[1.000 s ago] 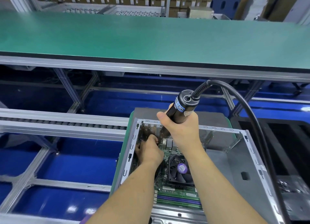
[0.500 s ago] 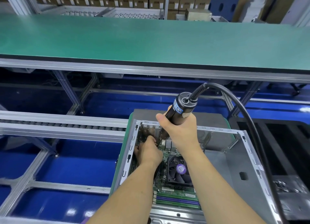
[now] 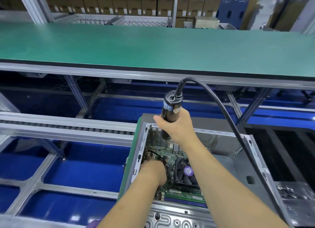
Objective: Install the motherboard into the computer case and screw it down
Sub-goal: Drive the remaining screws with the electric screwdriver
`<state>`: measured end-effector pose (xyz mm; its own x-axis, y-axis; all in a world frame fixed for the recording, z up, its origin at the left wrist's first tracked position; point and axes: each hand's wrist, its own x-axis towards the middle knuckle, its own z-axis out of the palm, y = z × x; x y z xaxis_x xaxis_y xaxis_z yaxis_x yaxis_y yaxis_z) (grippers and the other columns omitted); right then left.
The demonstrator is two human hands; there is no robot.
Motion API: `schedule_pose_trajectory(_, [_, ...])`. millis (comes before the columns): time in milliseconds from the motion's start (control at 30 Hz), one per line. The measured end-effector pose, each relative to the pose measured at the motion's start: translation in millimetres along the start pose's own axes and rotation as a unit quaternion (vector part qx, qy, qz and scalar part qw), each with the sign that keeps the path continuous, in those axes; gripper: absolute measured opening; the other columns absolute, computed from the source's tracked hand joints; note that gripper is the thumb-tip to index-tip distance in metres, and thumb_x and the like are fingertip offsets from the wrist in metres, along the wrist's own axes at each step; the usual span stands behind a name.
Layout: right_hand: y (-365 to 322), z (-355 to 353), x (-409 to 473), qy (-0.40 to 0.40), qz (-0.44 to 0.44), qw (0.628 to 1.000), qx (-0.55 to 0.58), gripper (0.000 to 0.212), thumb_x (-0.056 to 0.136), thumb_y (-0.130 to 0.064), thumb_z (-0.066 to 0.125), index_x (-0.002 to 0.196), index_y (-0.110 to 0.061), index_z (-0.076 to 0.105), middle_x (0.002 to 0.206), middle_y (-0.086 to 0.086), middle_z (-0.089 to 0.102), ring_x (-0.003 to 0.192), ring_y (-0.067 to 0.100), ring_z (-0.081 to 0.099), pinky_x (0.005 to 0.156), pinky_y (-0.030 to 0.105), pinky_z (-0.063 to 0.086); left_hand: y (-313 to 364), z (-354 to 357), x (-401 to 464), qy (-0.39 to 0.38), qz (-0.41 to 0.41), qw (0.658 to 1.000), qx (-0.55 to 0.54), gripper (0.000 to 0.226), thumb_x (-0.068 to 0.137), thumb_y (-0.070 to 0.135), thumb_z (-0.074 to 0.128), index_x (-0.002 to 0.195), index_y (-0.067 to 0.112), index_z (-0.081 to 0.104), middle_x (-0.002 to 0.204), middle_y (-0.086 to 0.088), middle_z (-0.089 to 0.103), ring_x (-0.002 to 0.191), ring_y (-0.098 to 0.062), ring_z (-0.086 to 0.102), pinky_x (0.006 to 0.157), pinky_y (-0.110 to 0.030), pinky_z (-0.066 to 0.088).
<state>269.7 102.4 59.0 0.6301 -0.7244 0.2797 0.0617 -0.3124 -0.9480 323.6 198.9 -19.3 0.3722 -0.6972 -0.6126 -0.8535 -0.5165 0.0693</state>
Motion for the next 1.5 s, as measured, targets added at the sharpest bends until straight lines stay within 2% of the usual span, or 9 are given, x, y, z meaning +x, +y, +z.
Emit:
schedule_pose_trajectory(100, [1.2, 3.0, 6.1, 0.016, 0.010, 1.000, -0.010, 0.029, 0.085, -0.014, 0.080, 0.068, -0.020, 0.057, 0.056, -0.016, 0.058, 0.054, -0.001, 0.052, 0.058, 0.010, 0.044, 4.0, 1.4, -2.0, 0.051, 0.012, 0.998, 0.022, 0.026, 0.090, 0.011, 0.046, 0.109, 0.010, 0.063, 0.112, -0.009, 0.065, 0.088, -0.027, 0.057, 0.071, -0.035, 0.046])
schedule_pose_trajectory(667, [-6.0, 11.5, 9.1, 0.028, 0.020, 0.999, -0.016, 0.029, 0.082, -0.022, 0.081, 0.067, -0.017, 0.057, 0.060, -0.010, 0.055, 0.059, 0.007, 0.050, 0.058, 0.015, 0.045, 8.2, -1.2, 6.6, 0.114, 0.010, 0.993, 0.025, 0.021, 0.092, 0.013, 0.046, 0.105, 0.011, 0.063, 0.105, -0.007, 0.068, 0.081, -0.026, 0.060, 0.061, -0.032, 0.043])
schedule_pose_trajectory(867, [-12.2, 7.0, -2.2, 0.027, 0.024, 0.999, -0.018, 0.030, 0.080, -0.031, 0.084, 0.071, -0.019, 0.058, 0.063, -0.009, 0.056, 0.061, 0.006, 0.052, 0.060, 0.018, 0.049, 8.5, -3.5, 9.1, 0.125, -0.005, 0.992, 0.018, 0.022, 0.090, 0.013, 0.048, 0.106, 0.010, 0.064, 0.087, -0.005, 0.063, 0.070, -0.025, 0.056, 0.052, -0.030, 0.041])
schedule_pose_trajectory(1033, [-37.3, -18.9, -25.8, 0.111, -0.020, 0.994, -0.003, 0.050, 0.070, -0.048, 0.080, 0.077, -0.004, 0.058, 0.072, 0.018, 0.063, 0.064, 0.021, 0.057, 0.063, 0.021, 0.050, 10.2, -8.3, 3.9, 0.193, -0.003, 0.981, -0.004, 0.017, 0.089, 0.019, 0.049, 0.096, 0.014, 0.063, 0.094, -0.006, 0.069, 0.074, -0.027, 0.062, 0.059, -0.031, 0.043])
schedule_pose_trajectory(1167, [-48.5, -57.9, -65.4, 0.242, -0.029, 0.969, 0.038, 0.030, 0.065, -0.046, 0.082, 0.071, -0.022, 0.065, 0.068, 0.006, 0.065, 0.068, 0.019, 0.063, 0.067, 0.024, 0.054, 21.3, -13.2, -13.7, 0.246, 0.091, 0.964, -0.037, 0.018, 0.089, 0.030, 0.043, 0.080, 0.017, 0.054, 0.090, -0.007, 0.067, 0.070, -0.029, 0.054, 0.065, -0.032, 0.042])
schedule_pose_trajectory(1267, [-47.5, -86.7, -95.4, 0.318, -0.020, 0.944, 0.087, 0.017, 0.068, -0.042, 0.081, 0.072, -0.033, 0.067, 0.072, -0.004, 0.067, 0.074, 0.020, 0.064, 0.074, 0.027, 0.053, 38.6, -18.4, -35.9, 0.225, 0.210, 0.949, -0.066, 0.022, 0.085, 0.031, 0.044, 0.075, 0.015, 0.056, 0.079, -0.002, 0.064, 0.070, -0.025, 0.054, 0.062, -0.031, 0.043])
schedule_pose_trajectory(1367, [-47.2, -109.1, -117.2, 0.355, -0.015, 0.932, 0.071, 0.020, 0.070, -0.045, 0.079, 0.070, -0.030, 0.066, 0.073, 0.000, 0.067, 0.072, 0.014, 0.063, 0.070, 0.015, 0.050, 56.1, -22.8, -58.2, 0.114, 0.312, 0.915, -0.231, 0.019, 0.085, 0.028, 0.053, 0.075, 0.023, 0.068, 0.076, 0.006, 0.068, 0.057, -0.006, 0.054, 0.063, -0.028, 0.050])
schedule_pose_trajectory(1433, [-45.4, -121.8, -131.0, 0.377, -0.011, 0.924, 0.065, 0.022, 0.069, -0.047, 0.079, 0.071, -0.029, 0.066, 0.074, 0.004, 0.069, 0.070, 0.010, 0.064, 0.068, 0.013, 0.049, 67.1, -21.9, -75.1, 0.023, 0.374, 0.903, -0.208, 0.013, 0.086, 0.032, 0.065, 0.084, 0.025, 0.075, 0.082, 0.012, 0.071, 0.060, 0.001, 0.057, 0.065, -0.024, 0.052])
schedule_pose_trajectory(1500, [-45.3, -131.3, -141.4, 0.387, -0.004, 0.919, 0.078, 0.023, 0.069, -0.048, 0.079, 0.072, -0.029, 0.066, 0.080, 0.016, 0.070, 0.074, 0.014, 0.065, 0.074, 0.024, 0.052, 71.8, -19.7, -85.4, -0.025, 0.419, 0.893, -0.164, 0.013, 0.085, 0.035, 0.073, 0.091, 0.024, 0.077, 0.084, 0.018, 0.072, 0.071, 0.000, 0.063, 0.074, -0.023, 0.055])
